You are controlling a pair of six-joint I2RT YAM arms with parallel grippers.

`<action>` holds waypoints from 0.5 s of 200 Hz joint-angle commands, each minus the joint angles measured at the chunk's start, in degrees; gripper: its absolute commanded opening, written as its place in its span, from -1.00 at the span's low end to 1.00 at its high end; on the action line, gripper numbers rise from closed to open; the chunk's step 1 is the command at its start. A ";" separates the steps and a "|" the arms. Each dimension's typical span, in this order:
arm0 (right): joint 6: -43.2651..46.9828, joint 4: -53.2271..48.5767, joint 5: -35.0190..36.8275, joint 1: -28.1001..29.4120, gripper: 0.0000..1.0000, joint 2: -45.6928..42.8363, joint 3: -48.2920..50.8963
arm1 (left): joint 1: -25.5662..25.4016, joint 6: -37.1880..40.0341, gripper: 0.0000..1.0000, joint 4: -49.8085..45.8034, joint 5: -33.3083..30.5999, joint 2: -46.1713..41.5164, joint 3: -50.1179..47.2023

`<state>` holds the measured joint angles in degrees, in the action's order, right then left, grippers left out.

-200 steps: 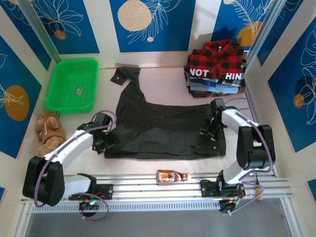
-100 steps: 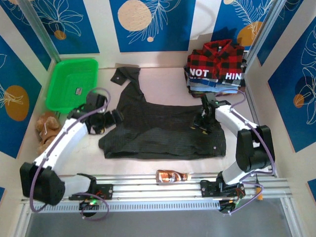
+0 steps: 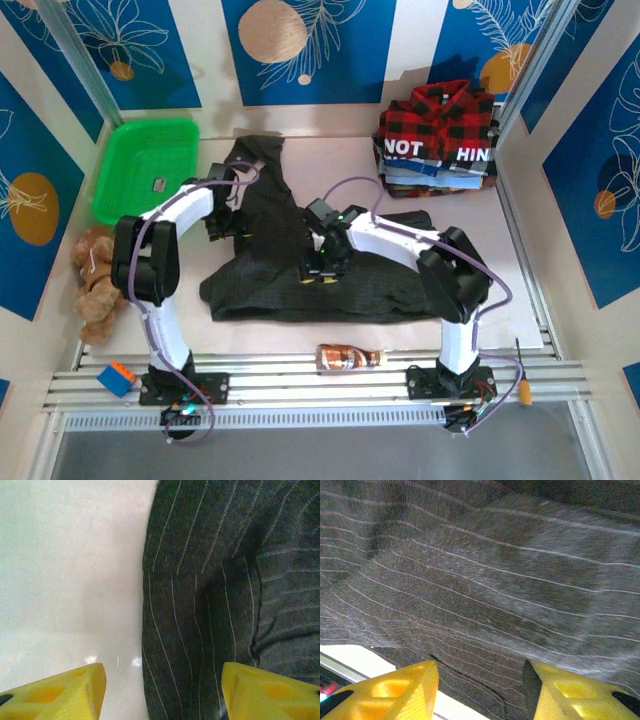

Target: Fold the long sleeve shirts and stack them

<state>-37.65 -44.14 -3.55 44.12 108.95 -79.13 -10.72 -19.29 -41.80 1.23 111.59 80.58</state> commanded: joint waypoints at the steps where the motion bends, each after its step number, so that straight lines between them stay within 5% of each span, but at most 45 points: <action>1: -0.34 -2.24 -2.56 1.31 -0.03 3.07 -3.16 | 0.28 2.42 0.21 2.32 -0.99 3.27 2.81; 100: 0.03 -7.91 1.80 0.45 -0.19 9.67 -3.21 | 0.40 4.48 -0.61 4.71 -6.44 10.93 8.13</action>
<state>-37.63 -47.97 -3.46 45.36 117.64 -83.50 -10.63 -17.23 -41.65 -3.09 119.00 86.24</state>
